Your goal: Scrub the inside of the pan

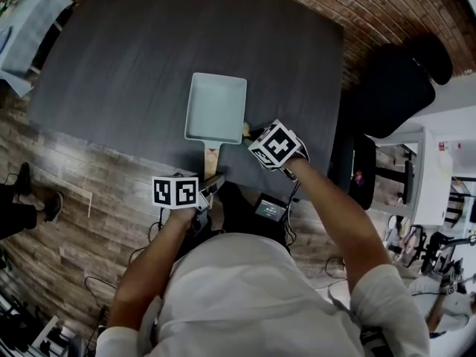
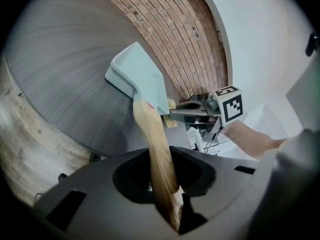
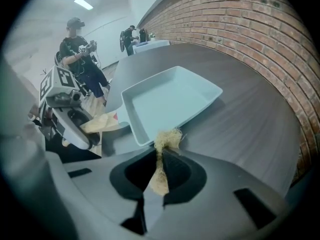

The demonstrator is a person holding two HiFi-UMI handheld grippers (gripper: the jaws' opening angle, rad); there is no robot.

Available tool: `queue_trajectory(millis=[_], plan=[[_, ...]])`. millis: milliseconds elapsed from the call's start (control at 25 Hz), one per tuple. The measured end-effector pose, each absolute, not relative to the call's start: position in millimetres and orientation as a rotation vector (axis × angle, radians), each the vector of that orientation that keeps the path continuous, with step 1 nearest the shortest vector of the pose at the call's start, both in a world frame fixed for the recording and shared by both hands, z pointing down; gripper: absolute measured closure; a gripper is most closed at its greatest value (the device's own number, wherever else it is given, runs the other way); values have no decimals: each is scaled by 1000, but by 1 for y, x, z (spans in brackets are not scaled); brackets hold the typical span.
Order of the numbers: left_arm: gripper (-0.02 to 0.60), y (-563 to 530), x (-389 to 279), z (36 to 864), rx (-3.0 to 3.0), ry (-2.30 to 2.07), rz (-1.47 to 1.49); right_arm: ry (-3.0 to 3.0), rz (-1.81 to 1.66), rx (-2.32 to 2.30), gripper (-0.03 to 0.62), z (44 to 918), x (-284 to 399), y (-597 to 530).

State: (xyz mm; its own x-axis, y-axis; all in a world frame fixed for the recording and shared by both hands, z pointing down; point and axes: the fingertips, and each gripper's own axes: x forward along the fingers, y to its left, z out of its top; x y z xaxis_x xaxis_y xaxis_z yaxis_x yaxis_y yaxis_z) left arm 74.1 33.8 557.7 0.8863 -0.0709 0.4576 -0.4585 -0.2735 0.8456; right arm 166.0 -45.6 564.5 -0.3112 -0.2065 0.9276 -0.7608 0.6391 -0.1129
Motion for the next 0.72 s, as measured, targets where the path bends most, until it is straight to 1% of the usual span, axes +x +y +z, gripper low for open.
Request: queue_trajectory(millis=[720], plan=[[502,33,72,558,1792,-418,340,-1871,710,725,553,565,146,5]])
